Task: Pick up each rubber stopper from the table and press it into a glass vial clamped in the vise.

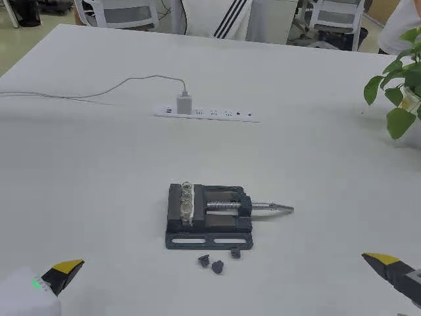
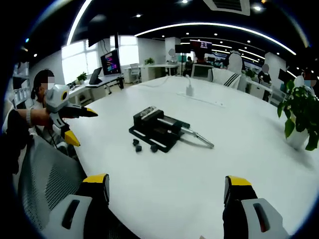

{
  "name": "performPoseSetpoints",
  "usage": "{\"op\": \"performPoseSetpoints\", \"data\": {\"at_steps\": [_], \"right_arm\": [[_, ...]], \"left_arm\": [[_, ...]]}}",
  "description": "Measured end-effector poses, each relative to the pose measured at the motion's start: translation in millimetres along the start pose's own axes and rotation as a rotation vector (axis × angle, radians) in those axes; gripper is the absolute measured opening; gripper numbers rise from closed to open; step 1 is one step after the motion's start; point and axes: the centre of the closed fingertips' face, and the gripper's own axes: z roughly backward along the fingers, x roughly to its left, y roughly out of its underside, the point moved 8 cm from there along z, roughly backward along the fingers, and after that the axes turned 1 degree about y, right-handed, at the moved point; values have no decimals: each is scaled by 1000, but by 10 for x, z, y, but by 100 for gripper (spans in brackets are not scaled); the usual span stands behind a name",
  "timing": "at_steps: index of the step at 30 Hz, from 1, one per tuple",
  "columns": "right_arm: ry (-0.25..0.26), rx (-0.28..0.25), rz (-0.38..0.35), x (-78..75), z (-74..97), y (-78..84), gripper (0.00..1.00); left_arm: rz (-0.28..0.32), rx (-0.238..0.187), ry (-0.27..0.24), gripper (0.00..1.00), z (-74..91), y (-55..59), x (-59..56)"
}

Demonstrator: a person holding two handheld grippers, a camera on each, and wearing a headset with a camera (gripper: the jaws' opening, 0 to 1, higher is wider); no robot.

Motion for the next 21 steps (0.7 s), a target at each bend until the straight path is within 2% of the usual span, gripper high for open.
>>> {"op": "performPoseSetpoints", "data": {"at_steps": [11, 17, 21], "right_arm": [[-62, 18, 75, 54, -339, -155, 88], [-115, 41, 158, 98, -558, -240, 84], [-157, 60, 206, 111, -681, -268, 77]], "left_arm": [[9, -2, -6, 98, -19, 15, 17], [15, -5, -10, 97, 0, 23, 35], [18, -5, -14, 97, 9, 29, 36]]}}
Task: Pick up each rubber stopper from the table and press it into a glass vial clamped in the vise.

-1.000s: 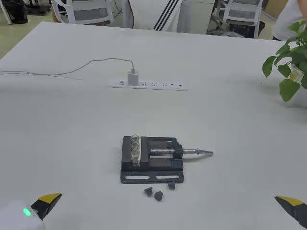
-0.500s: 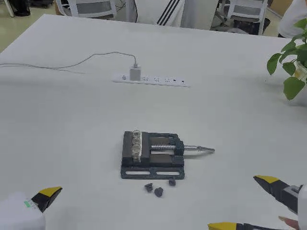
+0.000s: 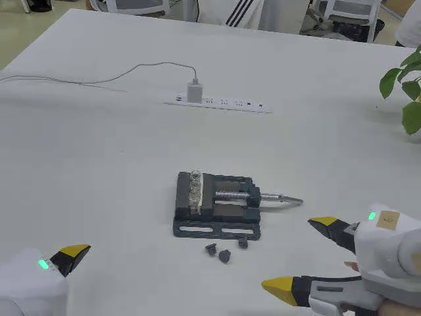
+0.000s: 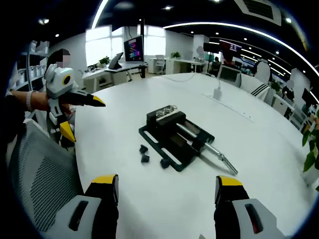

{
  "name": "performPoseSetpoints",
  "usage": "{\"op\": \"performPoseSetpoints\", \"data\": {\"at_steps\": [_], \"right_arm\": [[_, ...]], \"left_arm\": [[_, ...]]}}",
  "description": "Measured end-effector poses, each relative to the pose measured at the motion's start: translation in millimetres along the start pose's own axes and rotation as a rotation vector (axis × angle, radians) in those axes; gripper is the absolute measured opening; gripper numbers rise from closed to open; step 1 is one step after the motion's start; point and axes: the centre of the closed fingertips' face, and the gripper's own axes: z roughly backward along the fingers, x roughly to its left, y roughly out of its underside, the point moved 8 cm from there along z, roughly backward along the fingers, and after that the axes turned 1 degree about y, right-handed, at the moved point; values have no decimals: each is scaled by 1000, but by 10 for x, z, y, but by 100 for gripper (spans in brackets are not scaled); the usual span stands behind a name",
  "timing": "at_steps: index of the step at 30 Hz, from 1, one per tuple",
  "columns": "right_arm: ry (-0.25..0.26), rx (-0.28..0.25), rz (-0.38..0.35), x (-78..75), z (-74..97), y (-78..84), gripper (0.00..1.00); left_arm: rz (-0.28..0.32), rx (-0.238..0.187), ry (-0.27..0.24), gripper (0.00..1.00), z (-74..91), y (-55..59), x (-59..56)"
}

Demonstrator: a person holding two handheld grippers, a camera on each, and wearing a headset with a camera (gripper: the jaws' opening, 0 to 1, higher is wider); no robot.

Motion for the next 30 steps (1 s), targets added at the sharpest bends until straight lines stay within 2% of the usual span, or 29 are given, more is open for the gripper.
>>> {"op": "performPoseSetpoints", "data": {"at_steps": [9, 15, 18, 22, 30], "right_arm": [[-75, 45, 170, -12, -231, -29, 59], [-104, 70, 276, -44, -351, -38, 47], [-121, 78, 316, -49, -405, -51, 42], [-137, 101, 408, -60, -473, -62, 37], [-163, 109, 493, -66, -558, -86, 28]], "left_arm": [[17, 0, -5, 97, 16, 26, -17], [25, 1, -9, 97, 18, 53, -31], [28, 2, -10, 97, 16, 64, -32], [30, 2, -10, 97, 19, 61, -33], [37, 0, -10, 96, 21, 63, -32]]}}
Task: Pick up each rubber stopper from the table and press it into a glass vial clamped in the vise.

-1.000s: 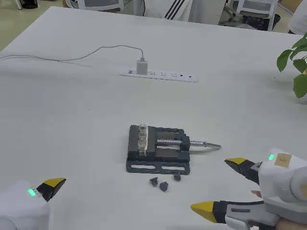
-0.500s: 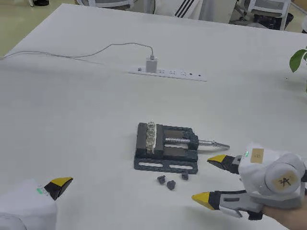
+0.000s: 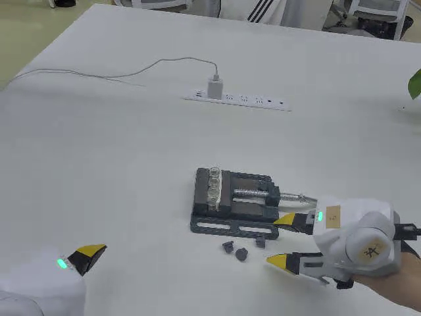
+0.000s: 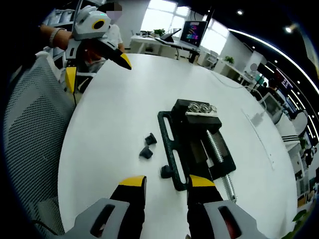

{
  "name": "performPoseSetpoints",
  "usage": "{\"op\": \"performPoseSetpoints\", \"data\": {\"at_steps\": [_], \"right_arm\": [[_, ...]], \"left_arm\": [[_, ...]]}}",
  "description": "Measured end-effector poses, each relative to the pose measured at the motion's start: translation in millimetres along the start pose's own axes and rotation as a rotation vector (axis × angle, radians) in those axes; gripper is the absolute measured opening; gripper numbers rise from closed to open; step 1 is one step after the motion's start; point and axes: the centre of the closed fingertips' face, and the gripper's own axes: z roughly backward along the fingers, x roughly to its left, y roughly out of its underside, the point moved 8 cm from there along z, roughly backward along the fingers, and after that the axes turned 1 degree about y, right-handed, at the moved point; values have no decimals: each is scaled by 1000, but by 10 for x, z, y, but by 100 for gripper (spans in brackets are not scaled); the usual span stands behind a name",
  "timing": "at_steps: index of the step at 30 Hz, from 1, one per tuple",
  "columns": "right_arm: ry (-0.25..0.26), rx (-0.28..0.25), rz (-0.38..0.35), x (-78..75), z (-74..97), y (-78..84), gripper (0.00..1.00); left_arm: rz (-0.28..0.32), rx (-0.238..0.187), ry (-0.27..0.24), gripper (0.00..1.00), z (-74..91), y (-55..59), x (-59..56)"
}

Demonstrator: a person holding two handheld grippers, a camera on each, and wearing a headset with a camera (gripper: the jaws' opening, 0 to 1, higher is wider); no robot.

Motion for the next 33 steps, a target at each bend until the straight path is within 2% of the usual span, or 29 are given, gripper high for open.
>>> {"op": "performPoseSetpoints", "data": {"at_steps": [4, 11, 17, 33], "right_arm": [[-3, 7, 41, -2, -38, -15, 23], [1, 10, 47, -27, -85, -5, 16], [-22, 7, 69, -13, -101, -12, 11], [-38, 21, 118, -14, -150, -14, 8]], "left_arm": [[2, 3, 2, 96, 9, 12, -4], [5, 6, 3, 96, 13, 23, 7], [9, 10, 3, 96, 16, 32, 13], [17, 12, 8, 95, 14, 48, 2]]}}
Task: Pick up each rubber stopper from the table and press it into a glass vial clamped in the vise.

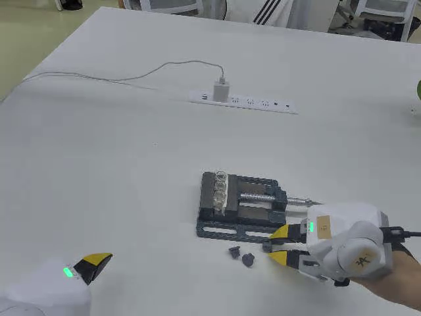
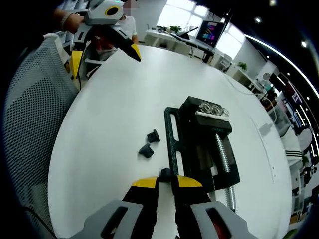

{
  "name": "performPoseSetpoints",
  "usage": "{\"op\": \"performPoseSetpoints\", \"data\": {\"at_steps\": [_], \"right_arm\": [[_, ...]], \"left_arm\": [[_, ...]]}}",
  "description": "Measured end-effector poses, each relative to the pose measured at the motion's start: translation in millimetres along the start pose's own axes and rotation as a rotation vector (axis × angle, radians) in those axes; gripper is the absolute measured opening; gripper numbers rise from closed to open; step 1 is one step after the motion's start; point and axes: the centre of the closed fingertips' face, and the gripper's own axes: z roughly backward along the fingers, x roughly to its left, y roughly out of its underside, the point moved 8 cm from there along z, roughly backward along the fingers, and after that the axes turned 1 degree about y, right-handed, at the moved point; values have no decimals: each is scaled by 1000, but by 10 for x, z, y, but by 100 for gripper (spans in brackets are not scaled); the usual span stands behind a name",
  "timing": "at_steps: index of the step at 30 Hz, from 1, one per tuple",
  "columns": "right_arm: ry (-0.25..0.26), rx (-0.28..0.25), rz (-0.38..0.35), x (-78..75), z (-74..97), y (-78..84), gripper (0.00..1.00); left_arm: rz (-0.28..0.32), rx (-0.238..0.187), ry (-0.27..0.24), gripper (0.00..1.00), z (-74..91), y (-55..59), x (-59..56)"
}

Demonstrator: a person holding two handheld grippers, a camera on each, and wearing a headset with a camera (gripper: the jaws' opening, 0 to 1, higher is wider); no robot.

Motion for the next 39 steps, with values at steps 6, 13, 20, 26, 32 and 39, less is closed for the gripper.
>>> {"op": "performPoseSetpoints", "data": {"at_steps": [6, 13, 20, 26, 32, 39], "right_arm": [[4, -2, 11, 6, 0, 6, 7], [7, -12, -1, -12, 43, 9, 7], [22, -3, 15, -43, 180, -43, 7], [22, -30, -6, -84, 348, -140, 8], [14, -49, 3, -103, 496, -272, 8], [2, -69, 31, -80, 635, -457, 8]], "left_arm": [[-4, -2, 4, 95, -11, -5, -6], [-15, -6, 10, 95, -39, -19, -9], [-56, -10, 28, 94, -89, -82, -10], [-116, -17, 62, 90, -159, -180, -41], [-188, -10, 107, 86, -254, -277, -84], [-245, -10, 152, 79, -344, -380, -159]]}}
